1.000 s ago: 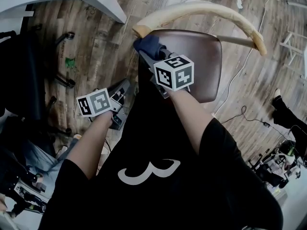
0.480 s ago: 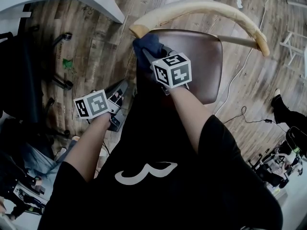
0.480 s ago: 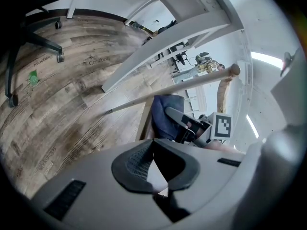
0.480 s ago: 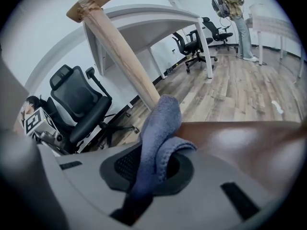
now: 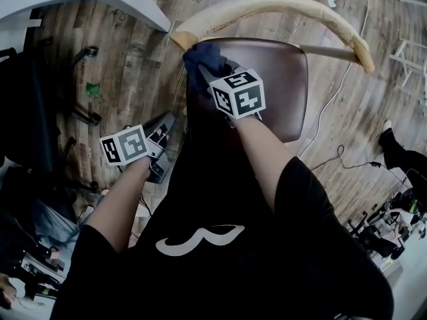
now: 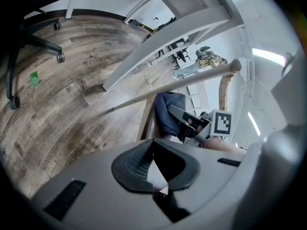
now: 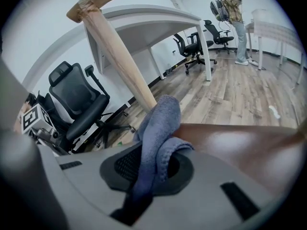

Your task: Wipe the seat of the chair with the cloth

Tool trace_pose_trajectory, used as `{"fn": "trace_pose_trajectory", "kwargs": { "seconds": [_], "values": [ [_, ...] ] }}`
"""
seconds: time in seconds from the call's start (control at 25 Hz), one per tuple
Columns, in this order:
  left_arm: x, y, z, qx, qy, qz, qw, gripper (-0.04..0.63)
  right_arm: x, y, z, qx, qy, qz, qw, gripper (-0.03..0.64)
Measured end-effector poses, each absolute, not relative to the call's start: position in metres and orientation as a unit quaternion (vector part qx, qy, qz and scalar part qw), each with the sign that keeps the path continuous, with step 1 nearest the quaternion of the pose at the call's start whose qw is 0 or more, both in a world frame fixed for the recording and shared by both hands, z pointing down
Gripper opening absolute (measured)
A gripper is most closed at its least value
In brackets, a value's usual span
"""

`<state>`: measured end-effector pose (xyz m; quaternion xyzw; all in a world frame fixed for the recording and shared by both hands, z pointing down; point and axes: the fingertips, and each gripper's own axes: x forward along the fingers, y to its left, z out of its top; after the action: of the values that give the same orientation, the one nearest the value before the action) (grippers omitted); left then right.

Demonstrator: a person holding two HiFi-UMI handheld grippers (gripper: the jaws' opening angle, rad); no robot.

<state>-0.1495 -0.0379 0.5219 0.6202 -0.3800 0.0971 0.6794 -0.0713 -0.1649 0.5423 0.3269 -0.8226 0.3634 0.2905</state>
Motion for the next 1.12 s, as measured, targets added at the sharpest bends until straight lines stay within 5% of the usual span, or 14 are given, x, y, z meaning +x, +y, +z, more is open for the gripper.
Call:
{"fn": "trace_pose_trajectory", "kwargs": {
  "seconds": [1.12],
  "values": [
    [-0.075, -0.022, 0.519, 0.602, -0.375, 0.092, 0.699, 0.015, 0.156, -0.186, 0.545, 0.485, -0.739, 0.385, 0.265, 0.048]
  ]
}}
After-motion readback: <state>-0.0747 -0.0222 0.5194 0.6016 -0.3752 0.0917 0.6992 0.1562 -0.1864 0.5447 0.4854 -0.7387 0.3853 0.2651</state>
